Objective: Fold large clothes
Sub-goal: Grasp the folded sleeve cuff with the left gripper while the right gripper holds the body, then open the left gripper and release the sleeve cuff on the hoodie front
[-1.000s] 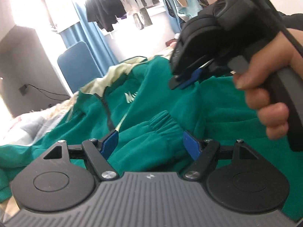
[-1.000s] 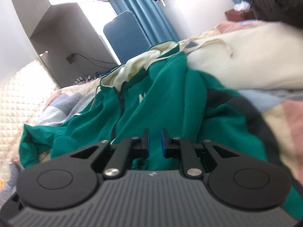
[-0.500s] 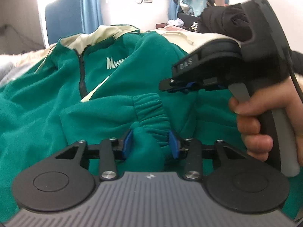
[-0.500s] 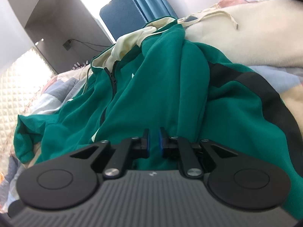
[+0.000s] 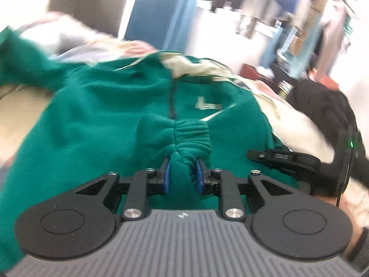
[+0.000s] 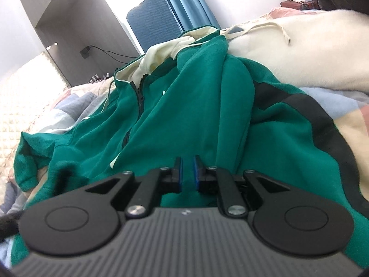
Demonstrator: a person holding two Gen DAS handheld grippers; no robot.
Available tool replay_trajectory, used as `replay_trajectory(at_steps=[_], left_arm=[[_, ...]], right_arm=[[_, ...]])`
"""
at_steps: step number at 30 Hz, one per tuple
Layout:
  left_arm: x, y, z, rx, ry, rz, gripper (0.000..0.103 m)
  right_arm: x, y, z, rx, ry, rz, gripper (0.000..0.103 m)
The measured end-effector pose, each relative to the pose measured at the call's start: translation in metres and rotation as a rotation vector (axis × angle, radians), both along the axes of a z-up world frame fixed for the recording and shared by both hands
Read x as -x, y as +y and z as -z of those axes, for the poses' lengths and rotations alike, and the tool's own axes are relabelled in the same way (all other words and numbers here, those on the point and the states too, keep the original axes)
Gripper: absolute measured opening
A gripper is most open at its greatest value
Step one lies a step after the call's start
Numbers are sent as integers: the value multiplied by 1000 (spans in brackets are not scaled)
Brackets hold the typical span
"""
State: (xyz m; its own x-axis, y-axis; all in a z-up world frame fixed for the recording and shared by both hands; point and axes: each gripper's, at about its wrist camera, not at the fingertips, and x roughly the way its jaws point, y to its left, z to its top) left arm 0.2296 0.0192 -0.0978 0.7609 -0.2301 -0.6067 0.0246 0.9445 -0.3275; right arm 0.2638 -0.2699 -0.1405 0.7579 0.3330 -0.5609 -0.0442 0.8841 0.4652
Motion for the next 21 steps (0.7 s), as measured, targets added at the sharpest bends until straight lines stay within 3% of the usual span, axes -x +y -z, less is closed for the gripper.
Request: replay_trajectory(at_steps=[5, 9, 10, 11, 13, 15, 17, 19, 21], left_arm=[[27, 40, -3, 86, 82, -122, 34], [42, 57, -13, 94, 58, -166, 47], [45, 59, -17, 91, 42, -173, 52], [48, 61, -21, 79, 22, -187, 58], [54, 62, -27, 63, -19, -190, 59], [52, 60, -29, 59, -42, -183, 59], [49, 55, -26, 60, -52, -170, 59], [42, 49, -20, 44, -45, -148, 59], [34, 43, -12, 28, -38, -136, 59]], right_arm=[[9, -8, -13, -48, -40, 29, 15], [12, -13, -22, -19, -60, 72, 16], [11, -15, -23, -18, -62, 81, 21], [11, -17, -23, -25, -67, 82, 33], [6, -19, -23, -30, -75, 77, 44], [-4, -17, -26, 22, -89, 68, 48], [-17, -12, -32, 113, -119, 67, 68], [-34, -11, -37, 192, -162, 79, 76], [-55, -11, -39, 236, -168, 70, 76]])
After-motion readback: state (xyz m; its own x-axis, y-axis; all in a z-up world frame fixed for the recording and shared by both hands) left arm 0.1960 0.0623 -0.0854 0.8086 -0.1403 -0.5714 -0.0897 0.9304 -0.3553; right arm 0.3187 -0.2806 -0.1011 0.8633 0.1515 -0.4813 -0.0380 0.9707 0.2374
